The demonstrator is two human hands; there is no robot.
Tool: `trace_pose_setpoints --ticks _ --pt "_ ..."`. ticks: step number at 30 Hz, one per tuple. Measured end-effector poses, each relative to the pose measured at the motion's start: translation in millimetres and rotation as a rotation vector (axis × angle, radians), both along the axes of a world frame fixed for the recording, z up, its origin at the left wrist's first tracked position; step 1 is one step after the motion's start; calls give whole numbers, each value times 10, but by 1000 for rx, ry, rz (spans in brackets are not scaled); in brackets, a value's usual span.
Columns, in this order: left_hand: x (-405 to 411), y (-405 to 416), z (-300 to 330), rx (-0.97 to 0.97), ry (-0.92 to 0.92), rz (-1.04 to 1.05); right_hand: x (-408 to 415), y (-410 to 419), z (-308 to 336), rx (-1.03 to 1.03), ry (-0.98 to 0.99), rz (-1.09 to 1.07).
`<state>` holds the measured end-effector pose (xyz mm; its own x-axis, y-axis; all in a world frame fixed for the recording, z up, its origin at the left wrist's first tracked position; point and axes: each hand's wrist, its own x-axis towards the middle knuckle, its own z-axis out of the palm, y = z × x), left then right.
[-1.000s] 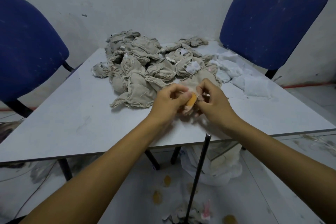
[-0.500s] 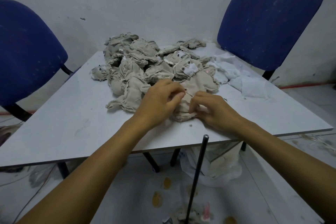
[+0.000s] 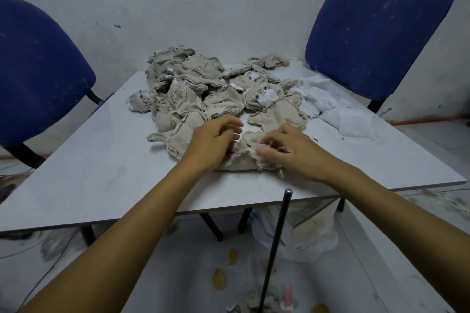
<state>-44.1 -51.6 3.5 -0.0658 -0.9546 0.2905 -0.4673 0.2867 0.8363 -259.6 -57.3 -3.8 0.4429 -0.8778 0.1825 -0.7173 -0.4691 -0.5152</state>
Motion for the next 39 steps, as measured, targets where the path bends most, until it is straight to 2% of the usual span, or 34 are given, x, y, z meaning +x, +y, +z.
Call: trace_pose_setpoints --ticks 3,9,11,14,16,18,21,23,26,30,32,35,39 --pt "82 -46 -76 44 6 46 4 -15 -20 -106 38 -41" --pt "-2 28 -5 -64 -45 -187 -12 -14 68 -350 -386 -108" --pt "-64 73 71 -143 -169 -210 -20 -11 113 -471 -376 -89" --pt "-124 114 167 -302 -413 -174 -9 0 114 -692 -242 -58" --pt "-128 93 191 -390 -508 -198 7 9 120 -783 -218 -35" --pt "-124 45 158 -372 -551 -243 34 16 125 -744 -187 39" --pt "-114 8 12 -154 -602 -269 53 -9 100 -457 -65 89" --pt "-105 15 -61 -73 -529 -260 4 -66 63 -315 -2 103" --pt "-101 -15 -76 -101 -512 -228 -83 -132 46 -274 66 95" --pt "-130 -44 -69 -93 -535 -245 -135 -119 39 -330 189 -20" --pt "-117 -48 -56 23 -506 -316 -141 -96 62 -372 160 38" --pt "-125 -35 -17 163 -365 -356 -129 -84 89 -509 1 76" --pt "-153 -10 6 108 -231 -348 -38 -81 68 -506 -187 -3"
